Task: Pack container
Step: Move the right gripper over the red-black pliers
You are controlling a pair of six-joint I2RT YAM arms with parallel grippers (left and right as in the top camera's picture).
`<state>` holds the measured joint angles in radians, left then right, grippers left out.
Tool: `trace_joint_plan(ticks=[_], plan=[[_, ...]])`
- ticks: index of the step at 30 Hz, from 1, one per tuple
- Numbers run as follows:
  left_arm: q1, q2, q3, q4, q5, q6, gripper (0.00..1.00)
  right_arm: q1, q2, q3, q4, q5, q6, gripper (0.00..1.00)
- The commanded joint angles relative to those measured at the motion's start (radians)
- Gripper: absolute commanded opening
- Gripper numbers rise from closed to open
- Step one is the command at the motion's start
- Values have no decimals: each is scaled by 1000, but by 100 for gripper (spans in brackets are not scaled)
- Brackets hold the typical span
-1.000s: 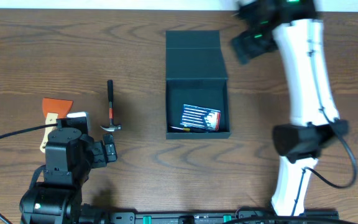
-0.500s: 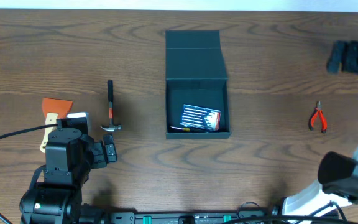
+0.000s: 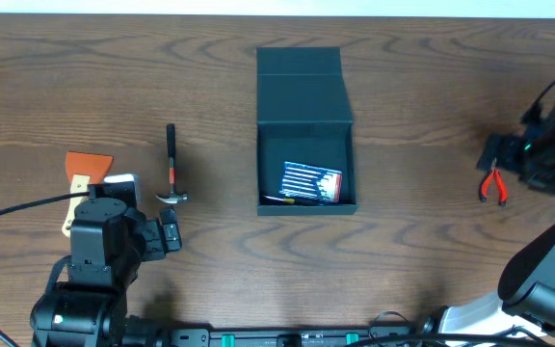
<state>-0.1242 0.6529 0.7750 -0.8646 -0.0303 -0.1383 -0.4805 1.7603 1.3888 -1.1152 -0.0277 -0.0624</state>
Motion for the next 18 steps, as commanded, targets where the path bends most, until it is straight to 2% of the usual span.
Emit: trace_joint_plan(ticks=[1, 9, 18], plan=[[6, -2, 16, -2, -5, -9, 98, 3, -8, -102, 57, -10, -6, 99], [6, -2, 16, -2, -4, -10, 98, 6, -8, -259, 222, -59, -72, 99], [6, -1, 16, -2, -4, -10, 99, 32, -7, -266, 301, -70, -120, 99]])
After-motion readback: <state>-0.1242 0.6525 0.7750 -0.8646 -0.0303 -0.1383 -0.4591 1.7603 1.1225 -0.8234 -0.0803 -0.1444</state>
